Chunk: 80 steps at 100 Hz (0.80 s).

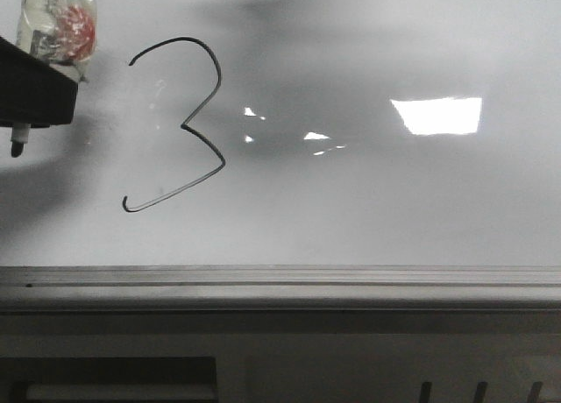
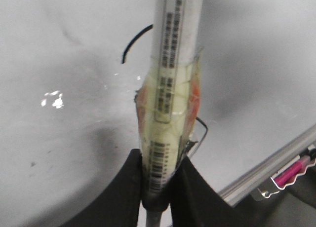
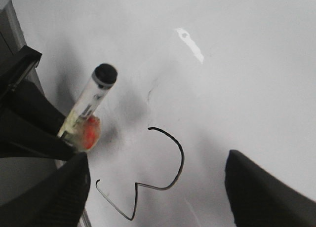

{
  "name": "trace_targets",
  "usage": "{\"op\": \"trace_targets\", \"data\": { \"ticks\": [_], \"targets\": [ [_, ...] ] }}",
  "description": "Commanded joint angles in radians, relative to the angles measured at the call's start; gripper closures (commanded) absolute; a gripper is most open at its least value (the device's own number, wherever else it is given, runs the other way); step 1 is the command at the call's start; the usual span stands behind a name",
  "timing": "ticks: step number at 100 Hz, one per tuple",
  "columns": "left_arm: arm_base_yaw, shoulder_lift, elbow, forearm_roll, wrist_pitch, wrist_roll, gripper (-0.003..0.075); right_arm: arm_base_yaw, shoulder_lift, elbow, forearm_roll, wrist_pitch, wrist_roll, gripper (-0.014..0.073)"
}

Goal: Write number 3 on whiteboard

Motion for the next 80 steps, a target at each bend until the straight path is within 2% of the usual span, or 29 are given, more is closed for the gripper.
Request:
{"op": "trace_targets", "data": {
  "ticks": [1, 20, 56, 63, 80],
  "targets": [
    [0.046, 0.02, -0.036, -0.125, 0.004, -0.009, 0.0741, -0.007, -0.046, -0.036, 0.008, -0.024, 0.013, 0.0106],
    [0.121, 0.088, -0.036, -0.212, 0.112, -0.009, 0.0741, -0.007, -0.046, -0.036, 0.008, 0.014, 0.013, 0.0106],
    [0.155, 0.128, -0.036, -0.219, 0.111, -0.009, 0.0727, -0.007, -0.046, -0.036, 0.013, 0.032, 0.013, 0.0106],
    [0.155, 0.128, -0.036, -0.219, 0.111, -0.009, 0.0658, -0.007, -0.046, -0.036, 0.013, 0.032, 0.013, 0.0106],
    [0.155, 0.121, -0.036, -0.219, 0.111, -0.009, 0.0363, -0.007, -0.046, -0.036, 0.013, 0.032, 0.013, 0.0106]
  ]
}}
